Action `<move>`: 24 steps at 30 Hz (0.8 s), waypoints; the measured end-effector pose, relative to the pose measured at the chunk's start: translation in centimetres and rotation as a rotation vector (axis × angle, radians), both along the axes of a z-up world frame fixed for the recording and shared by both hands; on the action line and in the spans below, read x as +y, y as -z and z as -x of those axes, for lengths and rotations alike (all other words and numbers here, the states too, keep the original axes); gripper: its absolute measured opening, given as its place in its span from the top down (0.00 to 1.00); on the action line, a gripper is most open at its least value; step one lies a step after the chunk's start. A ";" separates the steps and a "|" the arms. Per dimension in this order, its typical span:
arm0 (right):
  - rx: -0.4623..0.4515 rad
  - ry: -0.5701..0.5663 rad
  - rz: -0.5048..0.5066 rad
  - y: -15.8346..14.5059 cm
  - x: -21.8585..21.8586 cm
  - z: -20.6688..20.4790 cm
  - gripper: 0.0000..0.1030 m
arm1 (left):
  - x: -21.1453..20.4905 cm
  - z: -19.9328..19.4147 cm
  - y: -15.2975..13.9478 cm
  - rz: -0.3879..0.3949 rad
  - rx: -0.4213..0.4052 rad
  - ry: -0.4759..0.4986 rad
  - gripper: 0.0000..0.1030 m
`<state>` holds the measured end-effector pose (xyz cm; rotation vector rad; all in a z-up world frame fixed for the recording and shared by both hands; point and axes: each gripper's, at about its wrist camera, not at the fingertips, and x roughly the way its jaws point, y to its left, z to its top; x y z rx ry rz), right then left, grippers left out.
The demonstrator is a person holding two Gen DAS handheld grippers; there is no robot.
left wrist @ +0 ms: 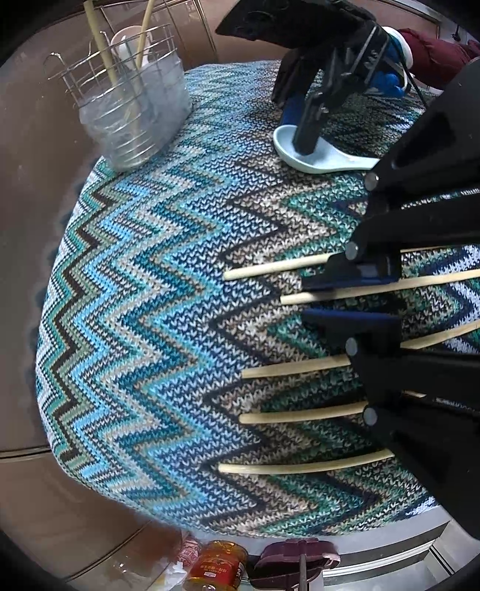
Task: Organize utensils
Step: 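Grasp a third white spoon with the right gripper while the left gripper grasps a chopstick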
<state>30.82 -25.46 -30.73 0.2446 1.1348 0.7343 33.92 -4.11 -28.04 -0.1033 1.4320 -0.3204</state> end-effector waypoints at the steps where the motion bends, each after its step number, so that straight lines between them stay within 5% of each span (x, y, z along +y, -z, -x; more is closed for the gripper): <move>1: 0.001 -0.007 0.000 0.1 0.1 -0.1 0.92 | -0.1 0.0 0.1 -0.002 -0.001 -0.006 0.94; 12: -0.119 -0.010 0.081 -3.8 -0.4 3.3 0.93 | 0.7 2.7 -1.9 0.063 -0.096 -0.042 0.95; 24: -0.333 0.100 0.158 -12.1 -1.0 12.8 0.93 | 4.3 11.0 -12.0 0.201 -0.387 -0.079 0.95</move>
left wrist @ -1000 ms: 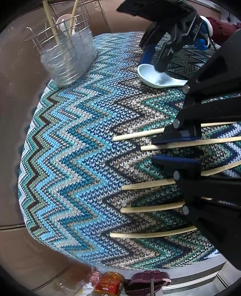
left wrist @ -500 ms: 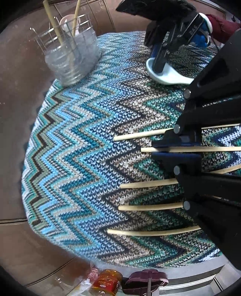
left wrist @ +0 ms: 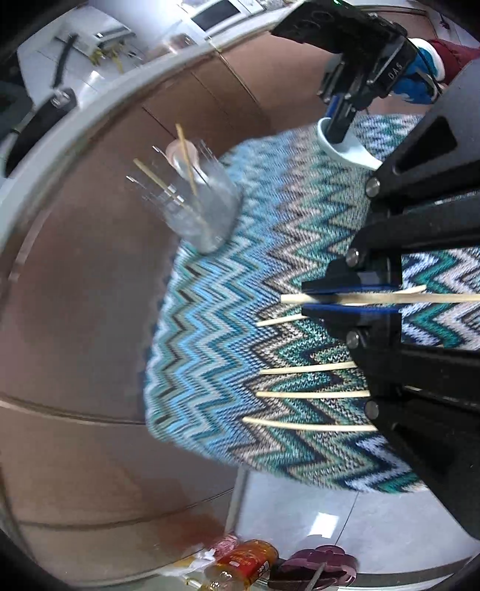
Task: Organize utensils
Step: 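Grasp a third white spoon with the right gripper while the left gripper grasps a chopstick, then release the spoon from the right gripper into the holder while the left gripper releases its chopstick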
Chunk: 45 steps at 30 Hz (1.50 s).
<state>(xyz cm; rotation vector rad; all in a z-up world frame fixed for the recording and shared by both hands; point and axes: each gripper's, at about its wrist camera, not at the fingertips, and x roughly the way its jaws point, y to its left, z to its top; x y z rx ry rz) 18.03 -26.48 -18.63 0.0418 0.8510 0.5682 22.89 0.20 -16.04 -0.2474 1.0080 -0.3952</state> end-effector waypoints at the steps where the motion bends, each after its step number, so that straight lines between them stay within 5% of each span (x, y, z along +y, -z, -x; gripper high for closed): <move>1: -0.022 0.016 0.006 -0.8 -0.1 0.9 0.93 | 0.1 0.5 -0.8 0.015 -0.018 -0.006 0.95; 13: -0.328 0.245 0.126 -10.7 -1.8 5.6 0.93 | 0.9 4.2 -12.4 0.083 -0.333 -0.086 0.95; 26: -0.635 0.577 0.241 -15.3 -6.8 -0.2 0.93 | -7.2 -2.8 -19.8 0.136 -0.639 -0.168 0.95; 34: -0.651 0.614 0.235 -13.0 -9.3 -7.0 0.93 | -14.7 -8.2 -19.5 0.146 -0.802 -0.193 0.95; 45: -0.638 0.632 0.294 -7.3 -9.3 -11.1 0.92 | -19.9 -12.9 -10.7 0.065 -0.829 -0.239 0.95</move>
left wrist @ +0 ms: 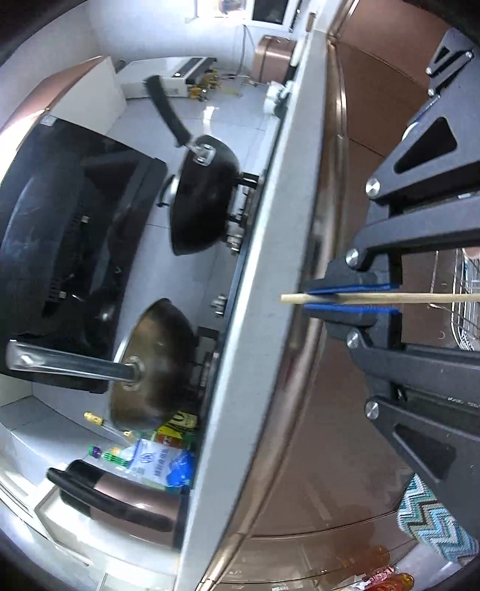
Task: Organize utensils
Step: 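Release the spoon from the right gripper into the holder while the left gripper releases its chopstick, then lower both open grippers toward the chopsticks lying on the mat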
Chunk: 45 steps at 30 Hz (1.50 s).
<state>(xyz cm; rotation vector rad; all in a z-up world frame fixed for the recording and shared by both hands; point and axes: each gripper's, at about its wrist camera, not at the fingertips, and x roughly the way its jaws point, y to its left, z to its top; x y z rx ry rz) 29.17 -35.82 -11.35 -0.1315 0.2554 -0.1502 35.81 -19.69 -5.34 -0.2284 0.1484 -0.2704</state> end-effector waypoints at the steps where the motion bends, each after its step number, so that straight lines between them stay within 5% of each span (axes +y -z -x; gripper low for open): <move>1: 0.006 -0.001 -0.006 0.5 -0.1 -0.3 0.91 | -0.2 -0.1 0.7 -0.007 -0.012 -0.015 0.93; 4: 0.037 -0.031 -0.042 2.4 0.0 -0.9 0.85 | -0.5 -0.4 2.1 -0.028 0.006 0.007 0.89; 7: 0.058 -0.061 -0.085 3.3 -0.1 -0.8 0.75 | 0.3 0.3 2.0 -0.016 0.000 0.013 0.71; 10: 0.033 -0.068 -0.093 2.6 0.1 0.1 0.72 | 1.4 1.7 0.6 -0.008 -0.026 0.006 0.60; 15: -0.010 -0.070 -0.098 -0.4 0.1 2.8 0.66 | 4.1 4.5 -2.9 -0.014 -0.059 -0.012 0.56; 28: -0.176 -0.087 -0.149 -9.4 1.8 15.4 0.00 | 13.4 16.7 -11.2 -0.045 -0.156 -0.034 0.50; 39: -0.291 -0.153 -0.123 -13.4 5.1 25.6 0.00 | 22.1 25.4 -12.8 -0.067 -0.103 -0.113 0.42; 45: -0.227 -0.215 -0.150 -13.2 6.6 28.4 0.00 | 25.0 28.5 -11.9 -0.089 -0.079 -0.127 0.38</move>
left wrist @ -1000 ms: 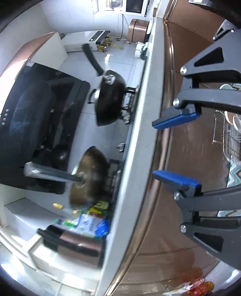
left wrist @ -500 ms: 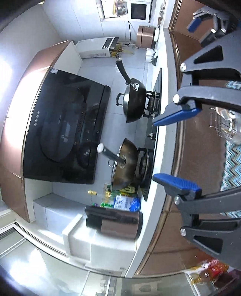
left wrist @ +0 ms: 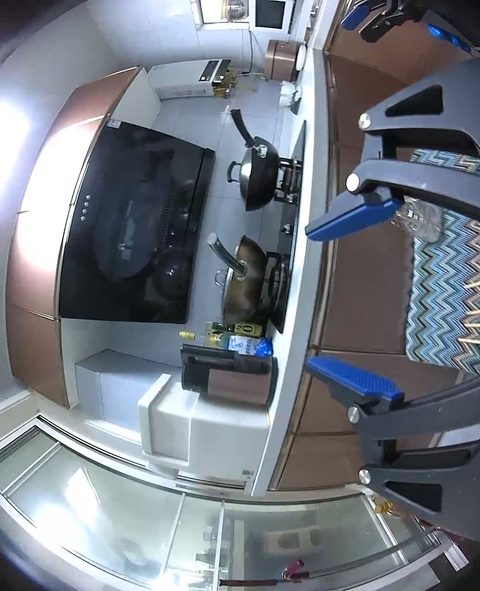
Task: Organize utensils
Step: 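Lower both open grippers toward the chopsticks lying on the mat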
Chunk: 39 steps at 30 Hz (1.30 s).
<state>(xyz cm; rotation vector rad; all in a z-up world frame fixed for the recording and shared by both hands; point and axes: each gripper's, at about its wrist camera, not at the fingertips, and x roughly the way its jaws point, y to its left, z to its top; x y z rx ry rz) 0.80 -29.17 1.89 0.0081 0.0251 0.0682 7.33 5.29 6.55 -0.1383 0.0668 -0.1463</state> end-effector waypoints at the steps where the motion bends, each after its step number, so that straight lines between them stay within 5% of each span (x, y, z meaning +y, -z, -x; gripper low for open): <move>1: 0.008 -0.005 0.000 0.2 0.3 0.3 0.00 | 0.3 0.3 0.3 -0.003 0.010 0.000 0.38; 13: -0.078 0.094 -0.062 1.4 0.3 2.8 0.00 | 2.9 0.5 3.4 0.025 0.097 -0.040 0.38; 20: -0.018 0.053 -0.065 3.0 0.2 1.2 0.00 | 2.4 -1.1 5.4 -0.007 0.151 -0.050 0.35; 32: 0.199 -0.064 -0.077 7.8 1.2 -4.8 0.01 | 1.3 -7.8 12.6 -0.029 0.452 0.056 0.35; 39: 0.409 -0.069 -0.086 11.4 2.1 -10.6 0.13 | 0.1 -12.9 19.0 0.006 0.714 0.168 0.35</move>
